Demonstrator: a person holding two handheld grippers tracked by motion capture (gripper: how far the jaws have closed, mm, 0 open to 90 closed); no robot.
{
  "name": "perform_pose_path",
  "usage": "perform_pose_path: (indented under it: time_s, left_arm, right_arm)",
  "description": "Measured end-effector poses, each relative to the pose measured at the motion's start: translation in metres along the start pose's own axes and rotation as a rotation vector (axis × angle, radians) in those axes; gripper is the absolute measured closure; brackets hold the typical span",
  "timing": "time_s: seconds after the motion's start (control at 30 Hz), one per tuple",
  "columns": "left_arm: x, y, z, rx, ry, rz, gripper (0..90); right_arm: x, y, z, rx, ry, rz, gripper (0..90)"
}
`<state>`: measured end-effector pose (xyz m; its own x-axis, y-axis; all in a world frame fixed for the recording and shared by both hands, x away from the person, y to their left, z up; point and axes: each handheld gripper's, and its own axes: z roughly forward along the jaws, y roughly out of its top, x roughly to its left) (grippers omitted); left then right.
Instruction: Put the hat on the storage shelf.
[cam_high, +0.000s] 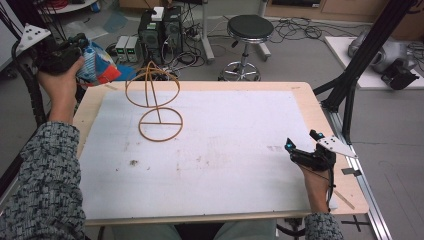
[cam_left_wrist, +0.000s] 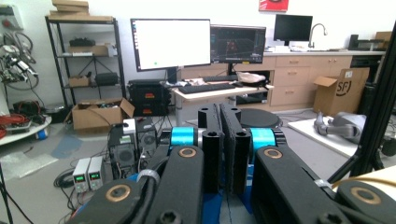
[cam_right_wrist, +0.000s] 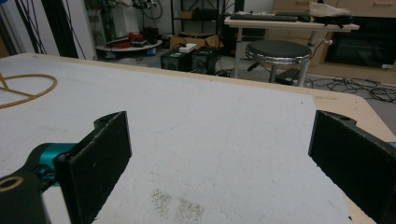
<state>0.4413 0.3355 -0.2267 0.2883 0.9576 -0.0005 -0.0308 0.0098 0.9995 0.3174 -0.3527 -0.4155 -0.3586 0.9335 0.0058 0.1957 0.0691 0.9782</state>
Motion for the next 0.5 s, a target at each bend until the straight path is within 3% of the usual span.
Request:
perform_pose_path:
  time_s: [0.5]
  left_arm:
    - [-0.027,0.037,0.004,-0.110,-0.070,-0.031,87.2]
  right_arm:
    - [0.000,0.000,0.000,0.000,0.003,0.002,4.9]
